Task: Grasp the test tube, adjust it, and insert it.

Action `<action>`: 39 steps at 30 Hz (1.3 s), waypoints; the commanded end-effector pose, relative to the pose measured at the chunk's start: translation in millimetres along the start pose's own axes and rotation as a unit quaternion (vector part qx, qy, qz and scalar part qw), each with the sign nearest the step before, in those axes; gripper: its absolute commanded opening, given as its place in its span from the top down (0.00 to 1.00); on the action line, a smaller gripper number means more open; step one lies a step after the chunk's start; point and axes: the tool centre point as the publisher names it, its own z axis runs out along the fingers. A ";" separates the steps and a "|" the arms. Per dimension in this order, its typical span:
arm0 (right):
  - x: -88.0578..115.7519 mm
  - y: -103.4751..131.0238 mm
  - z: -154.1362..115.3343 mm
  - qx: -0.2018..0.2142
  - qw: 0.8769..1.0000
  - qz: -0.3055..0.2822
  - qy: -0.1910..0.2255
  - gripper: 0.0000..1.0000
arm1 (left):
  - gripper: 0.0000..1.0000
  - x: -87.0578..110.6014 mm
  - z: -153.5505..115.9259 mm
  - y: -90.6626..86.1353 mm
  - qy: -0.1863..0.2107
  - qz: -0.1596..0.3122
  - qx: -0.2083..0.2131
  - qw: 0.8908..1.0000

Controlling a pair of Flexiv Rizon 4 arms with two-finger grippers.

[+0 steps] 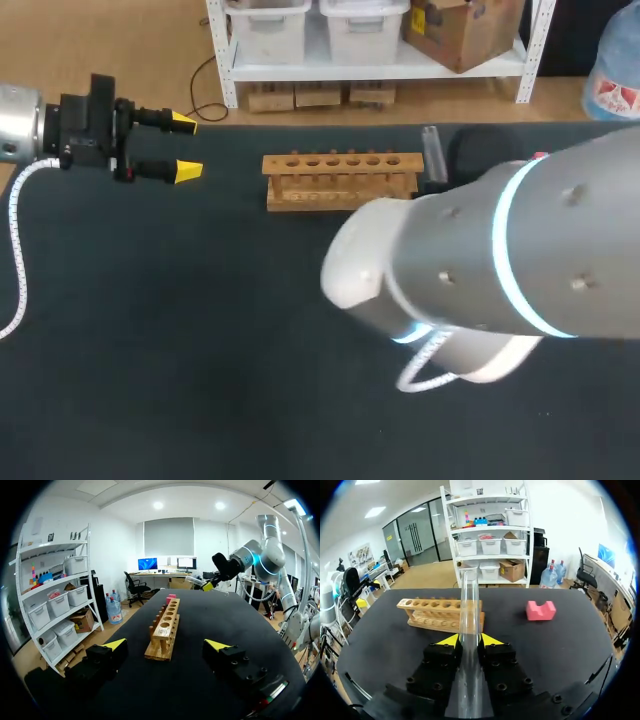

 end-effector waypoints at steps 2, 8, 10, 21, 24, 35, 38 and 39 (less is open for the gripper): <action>-4.9 22.6 16.6 0.086 0.996 0.002 -0.001 1.00 | 0.00 1.7 0.2 0.9 -0.002 0.002 0.000 1.000; 0.3 33.6 34.5 0.075 0.997 0.004 0.012 1.00 | 0.00 1.7 0.2 0.9 -0.002 0.002 0.000 1.000; 1.7 34.8 41.4 0.073 0.997 0.002 0.017 1.00 | 0.00 1.7 0.2 0.9 -0.002 0.002 0.000 1.000; 8.1 42.1 64.3 0.061 0.997 0.016 0.045 1.00 | 0.00 1.7 0.2 0.9 -0.002 0.002 0.000 1.000; 10.0 45.0 67.6 0.058 0.997 0.015 0.048 1.00 | 0.00 1.7 0.2 0.9 -0.002 0.002 0.000 1.000; 24.7 37.3 80.9 0.067 0.995 0.030 0.062 1.00 | 0.00 1.7 0.2 0.9 -0.002 0.002 0.000 1.000; 26.2 37.7 82.1 0.067 0.995 0.029 0.062 1.00 | 0.00 1.7 0.2 0.9 -0.002 0.002 0.000 1.000; 26.7 38.2 82.7 0.067 0.995 0.029 0.062 1.00 | 0.00 1.7 0.2 0.9 -0.002 0.002 0.000 1.000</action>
